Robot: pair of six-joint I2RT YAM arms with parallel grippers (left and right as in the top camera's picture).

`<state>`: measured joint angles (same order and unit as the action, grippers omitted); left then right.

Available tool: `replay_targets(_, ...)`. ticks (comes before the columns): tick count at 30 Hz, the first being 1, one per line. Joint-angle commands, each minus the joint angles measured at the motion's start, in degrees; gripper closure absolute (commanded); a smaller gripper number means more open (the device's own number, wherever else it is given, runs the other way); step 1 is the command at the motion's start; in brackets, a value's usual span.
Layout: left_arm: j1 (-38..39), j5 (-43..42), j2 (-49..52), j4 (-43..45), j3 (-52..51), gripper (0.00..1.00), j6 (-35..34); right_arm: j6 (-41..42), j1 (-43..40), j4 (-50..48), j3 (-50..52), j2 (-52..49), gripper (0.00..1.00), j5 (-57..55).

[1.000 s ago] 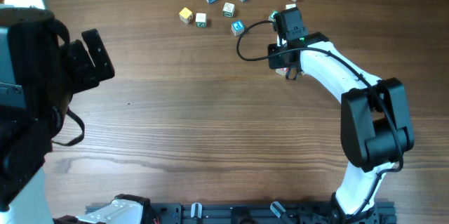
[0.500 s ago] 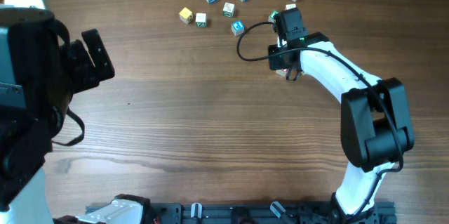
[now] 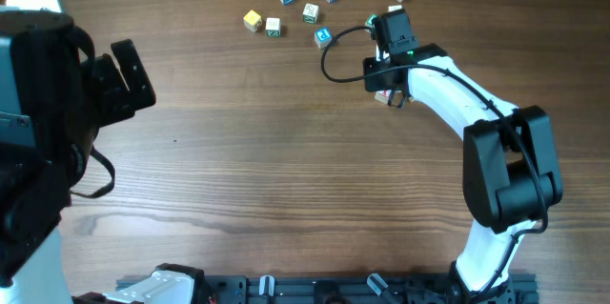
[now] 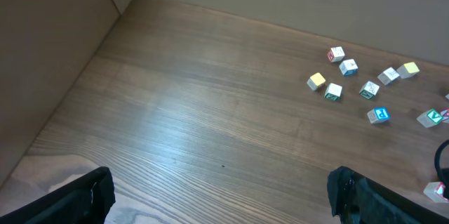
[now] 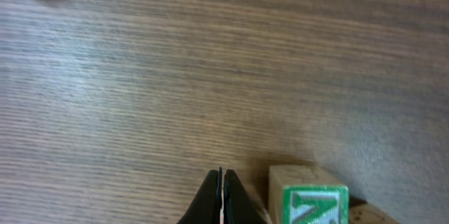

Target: Form a circle

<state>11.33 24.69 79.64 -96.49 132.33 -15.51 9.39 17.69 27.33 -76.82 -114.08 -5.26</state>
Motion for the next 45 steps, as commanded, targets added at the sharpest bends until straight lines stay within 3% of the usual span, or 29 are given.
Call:
replay_targets(1,-0.3,0.9,0.0,0.0,0.0,0.0,0.1,-2.7,0.1,-0.6,-0.7,-0.9,0.96,7.1)
replay_targets(45,-0.3,0.9,0.0,0.0,0.0,0.0,0.1,-3.3,0.1,6.5,-0.7,-0.9,0.95,8.7)
